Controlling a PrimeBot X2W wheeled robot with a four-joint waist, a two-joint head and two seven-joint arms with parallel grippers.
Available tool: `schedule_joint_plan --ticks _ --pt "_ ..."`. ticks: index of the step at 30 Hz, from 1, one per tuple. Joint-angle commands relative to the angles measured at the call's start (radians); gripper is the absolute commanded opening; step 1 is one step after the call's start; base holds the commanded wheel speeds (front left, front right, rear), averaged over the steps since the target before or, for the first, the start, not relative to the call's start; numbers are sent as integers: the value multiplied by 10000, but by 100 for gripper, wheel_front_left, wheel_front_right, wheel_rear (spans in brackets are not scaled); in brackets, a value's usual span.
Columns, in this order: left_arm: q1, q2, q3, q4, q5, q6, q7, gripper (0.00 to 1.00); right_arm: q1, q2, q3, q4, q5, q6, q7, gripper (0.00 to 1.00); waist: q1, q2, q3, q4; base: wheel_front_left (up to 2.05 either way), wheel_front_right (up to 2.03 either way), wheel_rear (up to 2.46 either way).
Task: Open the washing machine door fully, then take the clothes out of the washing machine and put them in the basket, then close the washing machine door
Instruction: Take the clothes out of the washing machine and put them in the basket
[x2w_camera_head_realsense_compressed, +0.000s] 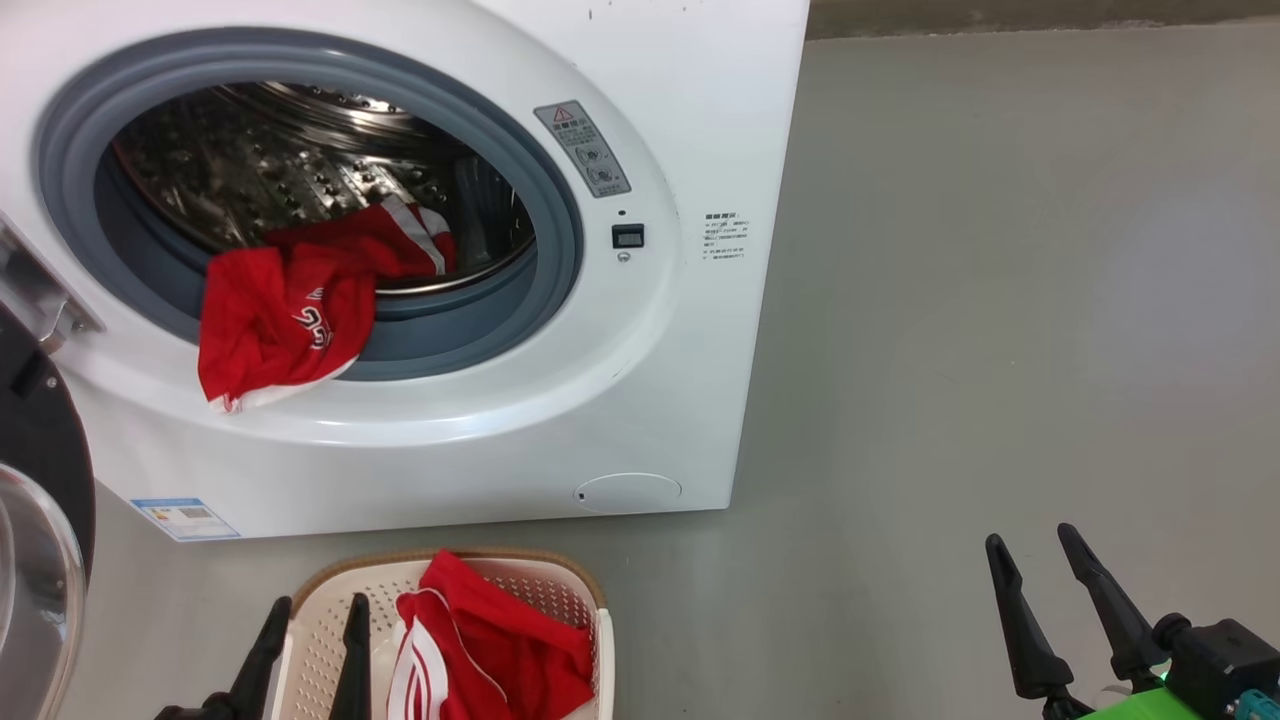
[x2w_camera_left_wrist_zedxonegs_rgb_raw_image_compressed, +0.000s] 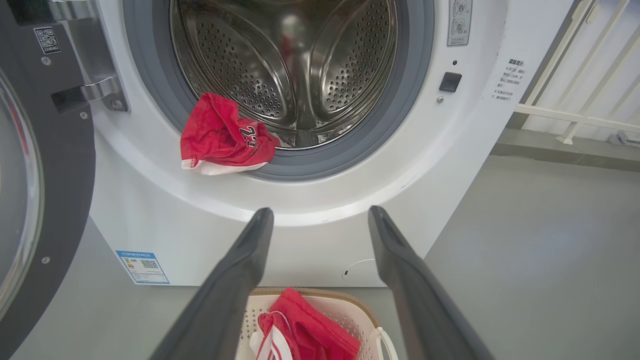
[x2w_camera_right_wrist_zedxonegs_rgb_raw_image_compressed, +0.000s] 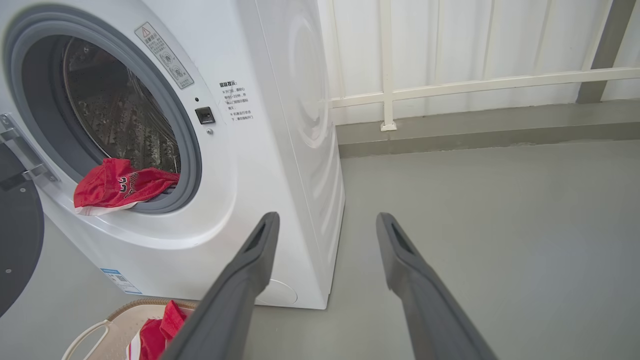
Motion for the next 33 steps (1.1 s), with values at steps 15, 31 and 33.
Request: schedule_joint_plan --ticks 15,31,33 --pt "-456 60 221 -84 270 15 -80 100 -181 -94 185 -303 124 75 -63 100 0 0 240 -17 0 0 0" --pt "-4638 1256 433 2509 2119 275 -80 100 -1304 11 456 -392 51 75 -63 100 0 0 2167 -578 0 0 0" --pt "-5217 1495 424 2887 2242 315 -80 100 -1436 31 494 -391 42 75 -63 100 0 0 2405 -717 0 0 0"
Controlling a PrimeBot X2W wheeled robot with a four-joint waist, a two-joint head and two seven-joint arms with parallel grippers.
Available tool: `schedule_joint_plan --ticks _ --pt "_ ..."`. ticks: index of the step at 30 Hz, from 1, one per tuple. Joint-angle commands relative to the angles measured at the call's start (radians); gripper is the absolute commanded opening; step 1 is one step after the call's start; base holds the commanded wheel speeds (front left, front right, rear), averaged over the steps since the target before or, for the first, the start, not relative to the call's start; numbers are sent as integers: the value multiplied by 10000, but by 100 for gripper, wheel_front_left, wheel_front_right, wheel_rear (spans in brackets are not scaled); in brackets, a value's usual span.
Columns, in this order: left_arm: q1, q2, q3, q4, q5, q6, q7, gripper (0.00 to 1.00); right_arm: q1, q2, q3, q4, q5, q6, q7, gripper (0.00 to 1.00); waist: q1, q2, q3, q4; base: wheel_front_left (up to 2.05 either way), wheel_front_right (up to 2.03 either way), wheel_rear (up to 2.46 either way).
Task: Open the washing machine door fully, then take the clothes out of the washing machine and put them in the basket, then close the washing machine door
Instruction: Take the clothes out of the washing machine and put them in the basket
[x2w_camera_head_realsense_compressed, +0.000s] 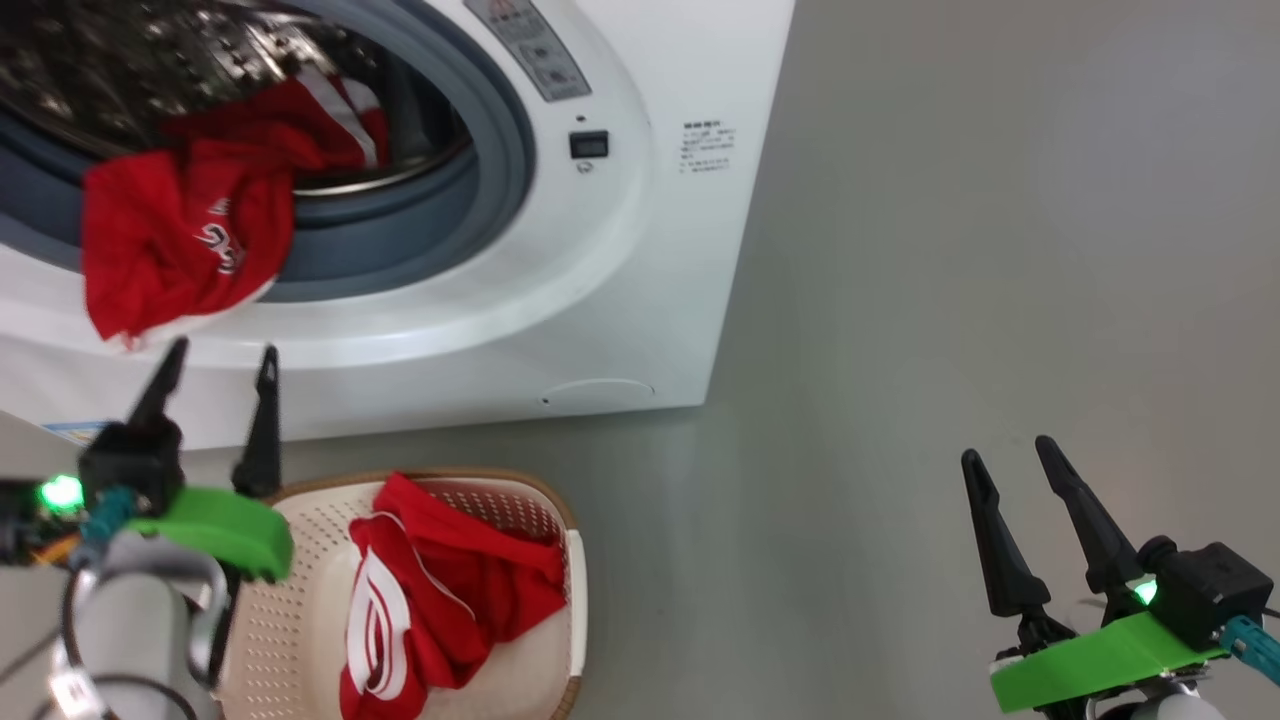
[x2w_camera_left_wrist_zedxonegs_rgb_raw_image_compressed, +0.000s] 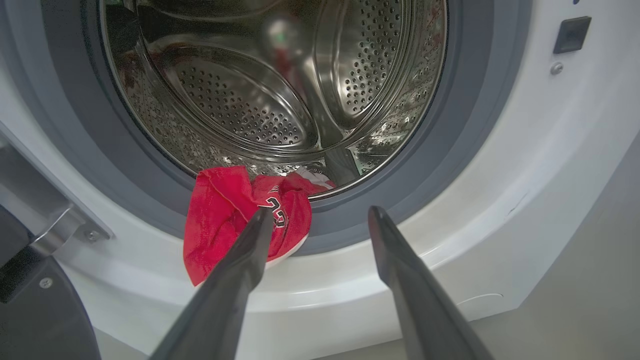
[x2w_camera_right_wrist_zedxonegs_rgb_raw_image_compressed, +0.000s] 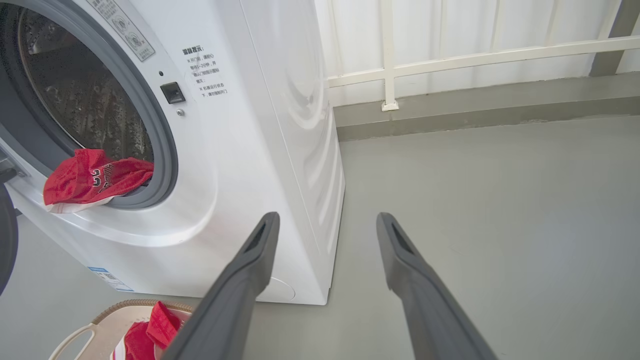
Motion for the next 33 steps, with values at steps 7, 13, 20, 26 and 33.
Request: schedule_joint_plan --ticks 7,13,20,26,33 --pt "-1961 1306 375 1524 307 310 -80 100 -625 2 387 -289 25 75 -63 100 0 -1 1241 -819 0 0 0" --pt "-3146 2002 247 2497 523 502 -80 100 -937 51 586 -324 5 75 -63 100 0 -1 1889 -1179 0 0 0" --pt "-4250 2523 -121 3180 754 636 -80 100 -1282 95 700 -405 -17 75 -63 100 0 -1 2582 -1382 0 0 0" --pt "-4791 2866 -327 3843 914 932 -80 100 -1506 141 894 -448 -22 75 -63 100 0 -1 2904 -1529 0 0 0" --pt "-5507 3355 -607 4651 1122 1369 -80 100 -1677 173 1131 -506 -4 75 -63 100 0 -1 3248 -1735 0 0 0"
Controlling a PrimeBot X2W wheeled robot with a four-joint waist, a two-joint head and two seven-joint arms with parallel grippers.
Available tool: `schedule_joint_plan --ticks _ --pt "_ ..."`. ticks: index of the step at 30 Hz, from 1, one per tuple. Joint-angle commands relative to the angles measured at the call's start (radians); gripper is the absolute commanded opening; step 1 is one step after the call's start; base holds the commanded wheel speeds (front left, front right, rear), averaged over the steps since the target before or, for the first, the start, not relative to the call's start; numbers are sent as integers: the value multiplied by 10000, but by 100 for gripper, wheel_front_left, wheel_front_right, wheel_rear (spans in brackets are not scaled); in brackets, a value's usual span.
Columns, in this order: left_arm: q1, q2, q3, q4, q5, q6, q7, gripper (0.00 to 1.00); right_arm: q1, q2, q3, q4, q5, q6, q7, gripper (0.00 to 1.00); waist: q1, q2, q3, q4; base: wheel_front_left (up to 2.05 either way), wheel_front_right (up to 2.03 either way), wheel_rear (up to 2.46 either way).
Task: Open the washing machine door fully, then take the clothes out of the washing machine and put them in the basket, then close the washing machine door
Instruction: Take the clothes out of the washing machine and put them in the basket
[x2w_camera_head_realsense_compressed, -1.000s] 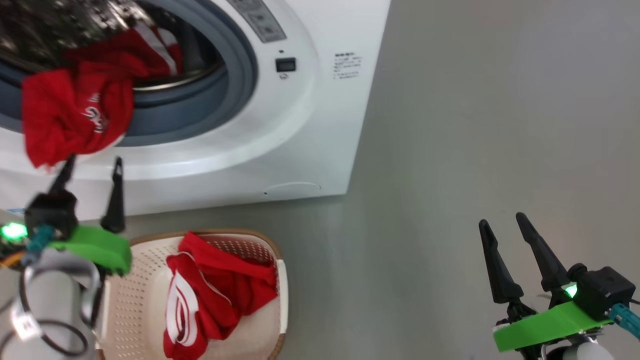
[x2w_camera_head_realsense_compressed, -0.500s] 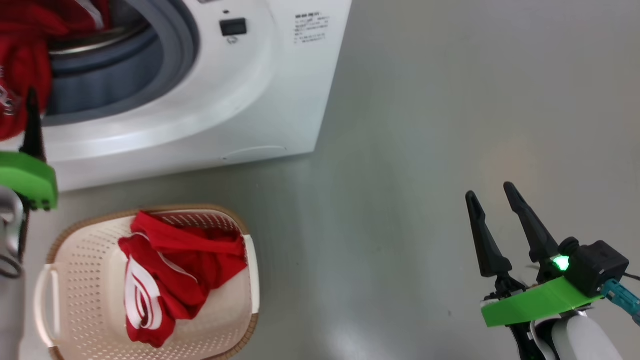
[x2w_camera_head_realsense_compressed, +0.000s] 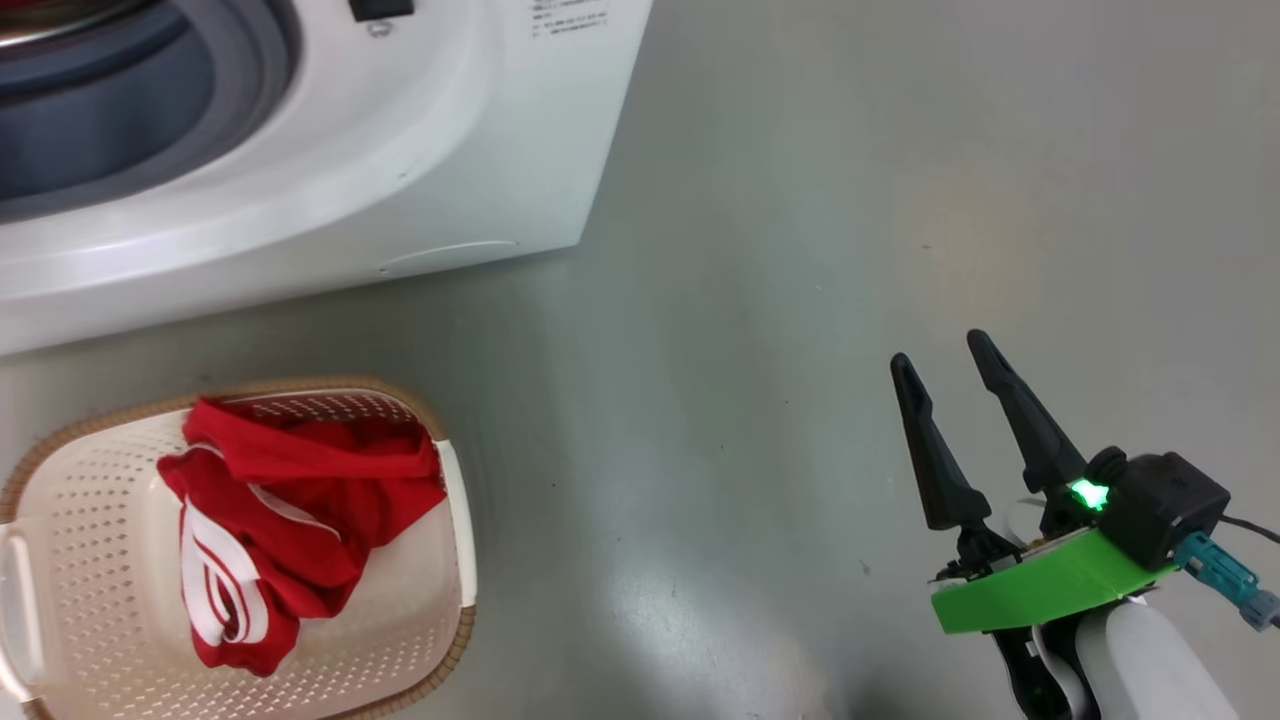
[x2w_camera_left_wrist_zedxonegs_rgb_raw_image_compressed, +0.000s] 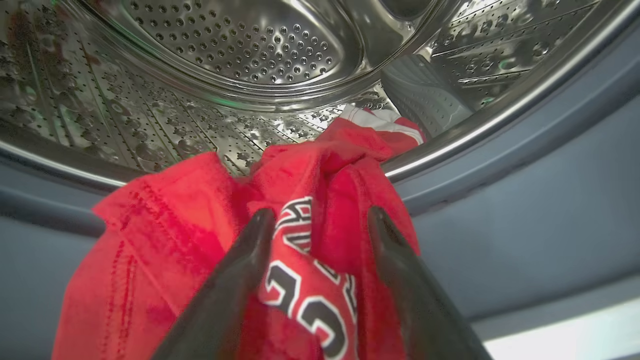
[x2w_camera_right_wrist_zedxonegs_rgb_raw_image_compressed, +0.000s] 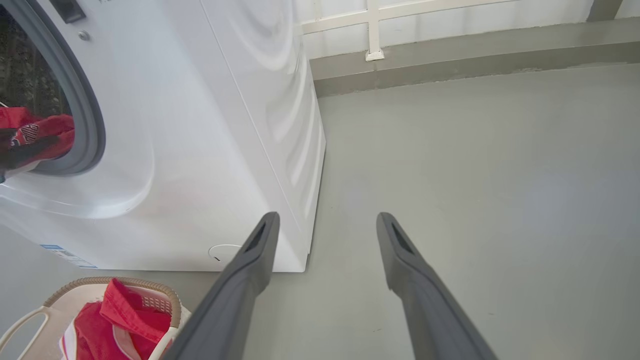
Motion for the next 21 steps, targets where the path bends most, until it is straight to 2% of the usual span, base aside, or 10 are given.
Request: schedule_joint_plan --ticks 1,10,11,12,14,15,21 --pt "-221 709 111 -76 158 196 -80 100 -80 -15 233 -263 9 75 -63 100 0 0 185 -161 0 0 0" --pt "-783 1033 -181 574 167 434 -80 100 -125 66 287 -274 -8 75 -63 100 0 0 399 -333 0 0 0" --pt "-814 1036 -199 626 145 451 -80 97 -131 78 287 -271 -8 75 -63 100 0 0 393 -343 0 0 0" --pt "-834 1047 -234 679 142 467 -80 53 -134 90 289 -272 -7 75 -63 100 0 0 386 -351 0 0 0" --pt "-850 1057 -280 763 115 517 -80 6 -133 108 290 -267 -7 75 -63 100 0 0 357 -358 0 0 0" --pt "-858 1066 -308 802 106 532 -80 0 -132 116 290 -267 -6 75 -63 100 0 0 347 -361 0 0 0" --pt "-938 1090 -389 790 -81 498 -80 0 -167 138 276 -258 -6 75 -63 100 0 0 309 -318 0 0 0"
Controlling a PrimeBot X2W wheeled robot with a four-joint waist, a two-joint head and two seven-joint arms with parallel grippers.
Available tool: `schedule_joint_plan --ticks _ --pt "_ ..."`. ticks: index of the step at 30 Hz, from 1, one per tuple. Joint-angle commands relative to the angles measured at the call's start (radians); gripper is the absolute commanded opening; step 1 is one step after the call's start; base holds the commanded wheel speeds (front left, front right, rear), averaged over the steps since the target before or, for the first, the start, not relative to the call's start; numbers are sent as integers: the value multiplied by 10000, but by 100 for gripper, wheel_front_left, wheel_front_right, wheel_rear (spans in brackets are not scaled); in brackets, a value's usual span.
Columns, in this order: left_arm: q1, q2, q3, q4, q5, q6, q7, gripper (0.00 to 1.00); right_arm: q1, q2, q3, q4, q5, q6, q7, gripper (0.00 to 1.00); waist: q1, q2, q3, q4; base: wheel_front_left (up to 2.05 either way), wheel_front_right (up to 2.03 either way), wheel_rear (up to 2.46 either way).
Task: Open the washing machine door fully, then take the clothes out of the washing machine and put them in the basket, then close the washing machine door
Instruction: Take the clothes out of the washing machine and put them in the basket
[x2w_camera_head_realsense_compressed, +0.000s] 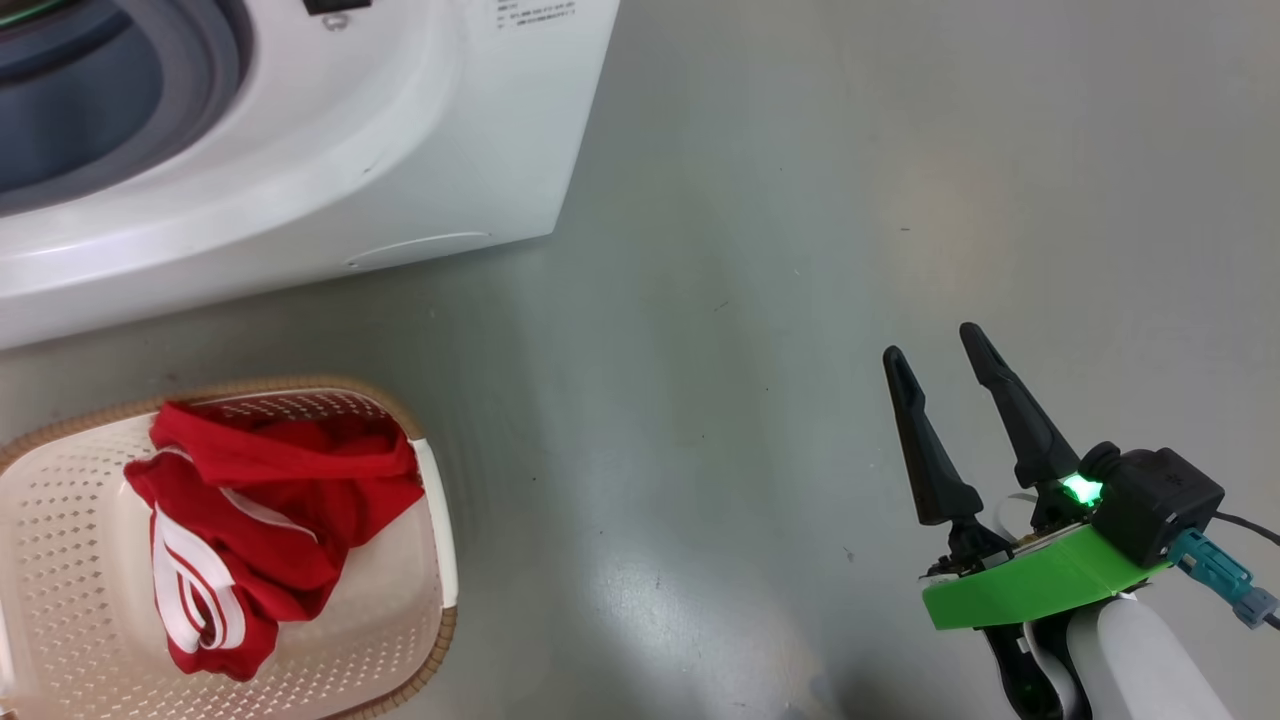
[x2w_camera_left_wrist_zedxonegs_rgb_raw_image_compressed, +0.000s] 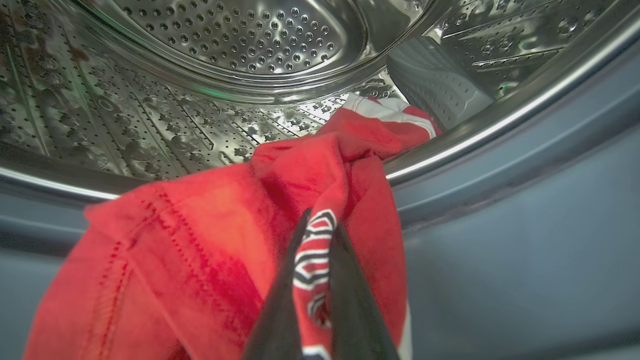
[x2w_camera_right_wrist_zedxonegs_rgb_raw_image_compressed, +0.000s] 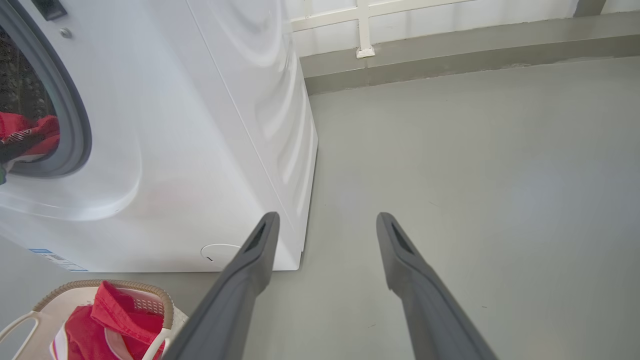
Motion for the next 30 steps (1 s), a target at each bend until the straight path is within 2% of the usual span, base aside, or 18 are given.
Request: schedule_joint_plan --ticks 1,7,13,20,30 --pt "-46 636 155 -237 -197 74 -78 0 -18 -41 211 -202 -7 75 -63 100 0 0 -33 36 0 0 0" --pt "340 319 672 -976 -1070 -94 -78 0 -43 -86 149 -131 3 75 -63 100 0 0 -339 196 0 0 0" --pt "1250 -351 1431 -2337 -1931 -217 -78 0 84 -162 54 -77 4 75 -63 100 0 0 -832 502 0 0 0" --pt "2235 -1103 2094 -3870 -2285 -314 -78 0 256 -215 -54 -23 3 75 -63 100 0 0 -1308 806 0 0 0" --pt "4240 -2568 2985 -6609 -1999 -978 -78 0 778 -186 -335 10 24 75 -63 100 0 0 -2135 1268 0 0 0"
